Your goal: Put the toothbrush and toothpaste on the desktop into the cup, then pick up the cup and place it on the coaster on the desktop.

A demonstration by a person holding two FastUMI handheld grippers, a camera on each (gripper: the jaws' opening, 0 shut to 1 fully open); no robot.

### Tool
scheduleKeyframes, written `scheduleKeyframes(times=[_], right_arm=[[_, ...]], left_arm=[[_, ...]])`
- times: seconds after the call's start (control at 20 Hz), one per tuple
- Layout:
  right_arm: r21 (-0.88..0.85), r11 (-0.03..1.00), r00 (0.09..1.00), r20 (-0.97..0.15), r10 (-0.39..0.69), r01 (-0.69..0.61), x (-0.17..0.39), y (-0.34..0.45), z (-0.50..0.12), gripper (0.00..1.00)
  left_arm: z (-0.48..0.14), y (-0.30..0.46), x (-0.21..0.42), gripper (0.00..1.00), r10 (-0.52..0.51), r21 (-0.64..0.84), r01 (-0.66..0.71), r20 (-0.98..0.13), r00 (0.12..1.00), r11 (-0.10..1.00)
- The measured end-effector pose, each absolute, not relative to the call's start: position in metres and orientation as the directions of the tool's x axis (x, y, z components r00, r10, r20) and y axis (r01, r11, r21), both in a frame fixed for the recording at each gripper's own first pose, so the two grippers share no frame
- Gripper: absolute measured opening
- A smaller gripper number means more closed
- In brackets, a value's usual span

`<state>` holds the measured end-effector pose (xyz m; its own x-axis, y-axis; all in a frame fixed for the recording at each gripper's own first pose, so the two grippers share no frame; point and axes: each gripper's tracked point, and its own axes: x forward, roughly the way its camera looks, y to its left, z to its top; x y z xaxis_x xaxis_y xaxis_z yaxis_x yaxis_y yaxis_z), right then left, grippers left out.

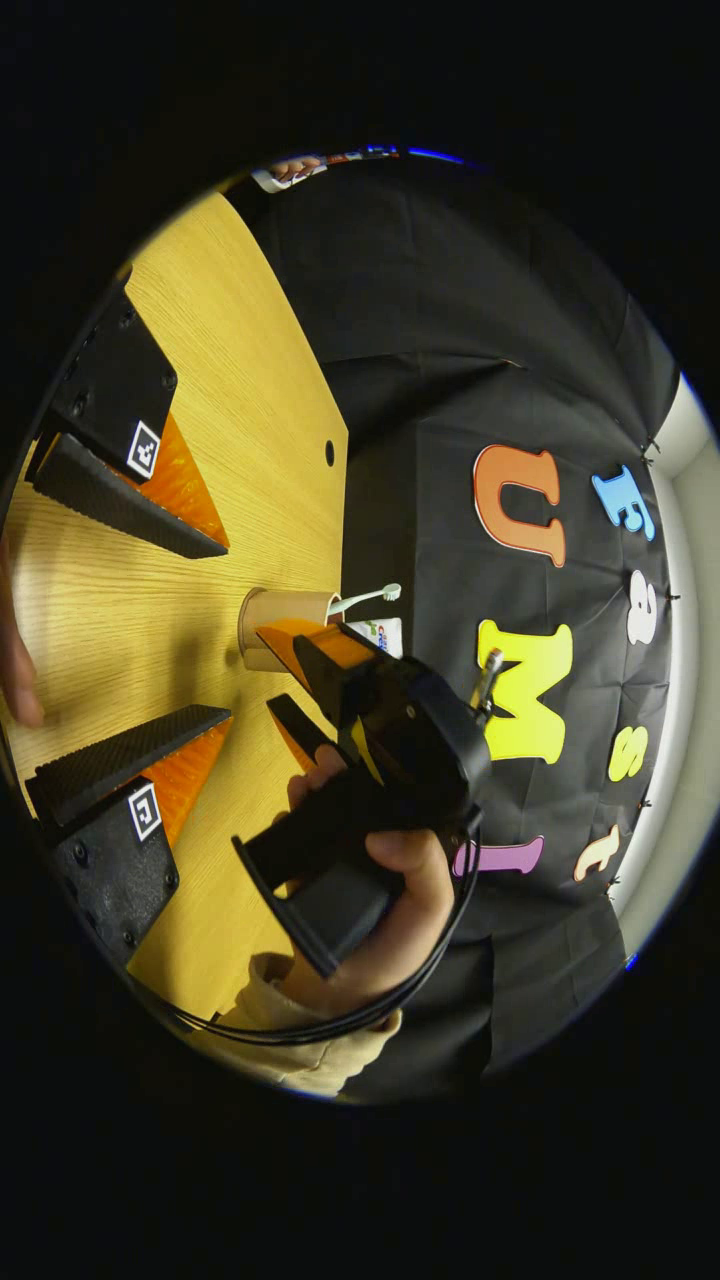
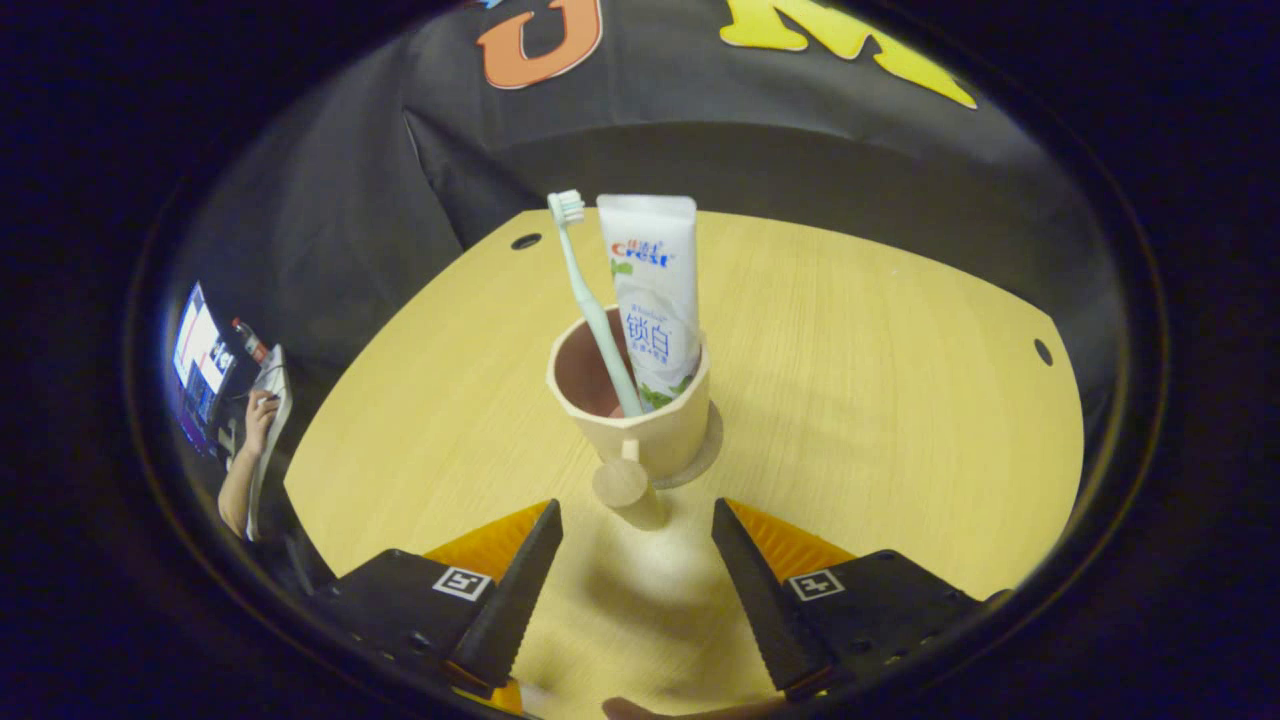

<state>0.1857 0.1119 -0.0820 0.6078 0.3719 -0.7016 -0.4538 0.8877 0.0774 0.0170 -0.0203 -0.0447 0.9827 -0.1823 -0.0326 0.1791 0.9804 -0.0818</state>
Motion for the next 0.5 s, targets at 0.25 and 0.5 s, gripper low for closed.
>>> scheduleKeyframes(times=[0.25,0.5], right_arm=[[0.058,0.907,0.74,-0.559,0.375,-0.416,0.172,0.066,-0.042,0.94],[-0.013,0.96,0.909,-0.325,0.262,-0.281,0.14,-0.029,-0.006,0.94]], left_arm=[[-0.036,-0.021,0.025,0.94,-0.158,-0.065,0.155,-0.036,0.987,0.986],[-0.013,-0.032,0.032,0.94,-0.145,-0.052,0.144,-0.021,0.989,0.988]])
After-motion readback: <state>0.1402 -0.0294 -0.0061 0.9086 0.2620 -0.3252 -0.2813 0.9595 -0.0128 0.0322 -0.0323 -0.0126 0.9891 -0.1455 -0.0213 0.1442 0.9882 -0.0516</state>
